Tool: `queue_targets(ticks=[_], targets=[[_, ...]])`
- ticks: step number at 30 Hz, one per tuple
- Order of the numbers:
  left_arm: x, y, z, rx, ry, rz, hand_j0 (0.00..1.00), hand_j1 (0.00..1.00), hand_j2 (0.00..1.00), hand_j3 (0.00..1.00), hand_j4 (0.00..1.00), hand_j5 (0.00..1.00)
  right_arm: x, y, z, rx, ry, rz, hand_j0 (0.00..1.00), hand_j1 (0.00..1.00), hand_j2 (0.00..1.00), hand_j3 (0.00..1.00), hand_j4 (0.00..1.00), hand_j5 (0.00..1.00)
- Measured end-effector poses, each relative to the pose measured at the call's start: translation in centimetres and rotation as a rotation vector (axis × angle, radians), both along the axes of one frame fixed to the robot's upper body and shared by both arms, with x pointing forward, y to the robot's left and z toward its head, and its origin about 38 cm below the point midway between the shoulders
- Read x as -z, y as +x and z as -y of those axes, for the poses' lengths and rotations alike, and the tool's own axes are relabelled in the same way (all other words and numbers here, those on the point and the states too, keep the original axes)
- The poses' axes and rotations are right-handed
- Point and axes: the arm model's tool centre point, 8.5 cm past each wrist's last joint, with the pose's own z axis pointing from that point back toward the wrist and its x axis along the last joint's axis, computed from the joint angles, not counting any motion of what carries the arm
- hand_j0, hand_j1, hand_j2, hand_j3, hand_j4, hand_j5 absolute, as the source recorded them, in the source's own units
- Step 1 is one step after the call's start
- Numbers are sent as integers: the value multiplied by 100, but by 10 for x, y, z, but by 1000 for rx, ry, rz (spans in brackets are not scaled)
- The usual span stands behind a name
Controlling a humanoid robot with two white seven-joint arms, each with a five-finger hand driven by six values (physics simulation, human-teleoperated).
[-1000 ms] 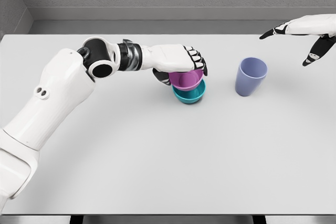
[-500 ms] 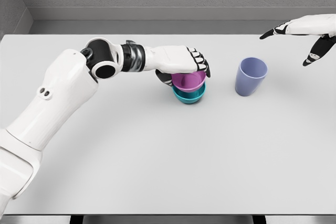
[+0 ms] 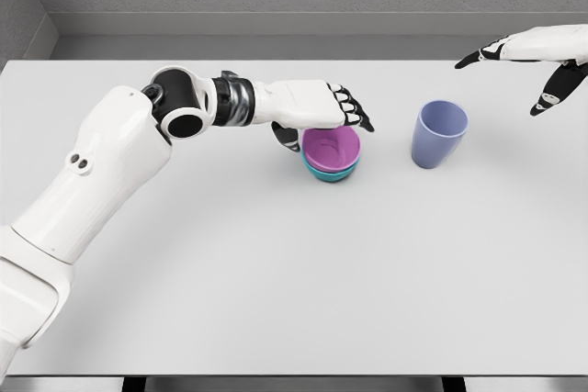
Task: Stacking bowl and cup with both arms
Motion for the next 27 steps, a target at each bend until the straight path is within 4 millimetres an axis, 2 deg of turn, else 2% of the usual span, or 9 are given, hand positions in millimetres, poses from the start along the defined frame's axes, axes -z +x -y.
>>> queue_targets(ticks=[4,7,10,11,14,17,19,22,27], targets=[[-14,1,-8,-5,-37,26,100,100,100,100,100,100,0,0,0,0,0,0,100,100,100,100,100,100],[-27,2,-39,-33,-81,31,100,100,100,100,100,100,-1,0,0,0,-1,1,100,100,100,100,100,100],[-36,-5,-94,-76,-99,18,100,100,100,100,100,100,-2,0,0,-1,0,3,100,100,100,100,100,100],[-23,-11,-120,-109,-90,-20,100,100,100,100,100,100,-2,0,-1,-2,0,5,100,100,100,100,100,100],[-24,-23,-180,-181,-44,-36,100,100,100,100,100,100,-2,0,-1,-3,0,5,100,100,100,100,100,100],[-20,-35,-224,-248,0,-57,100,100,100,100,100,100,-2,0,-1,-5,-1,5,100,100,100,100,100,100],[-5,-47,-249,-298,12,-96,100,100,100,100,100,100,-3,-1,2,0,-2,5,100,100,100,100,100,100],[-22,-48,-273,-349,4,-61,100,100,100,100,100,100,-4,-1,1,-3,-1,9,100,100,100,100,100,100],[-36,-48,-285,-377,-4,-34,100,100,100,100,100,100,-6,-2,-8,-29,1,12,100,100,100,100,100,100]])
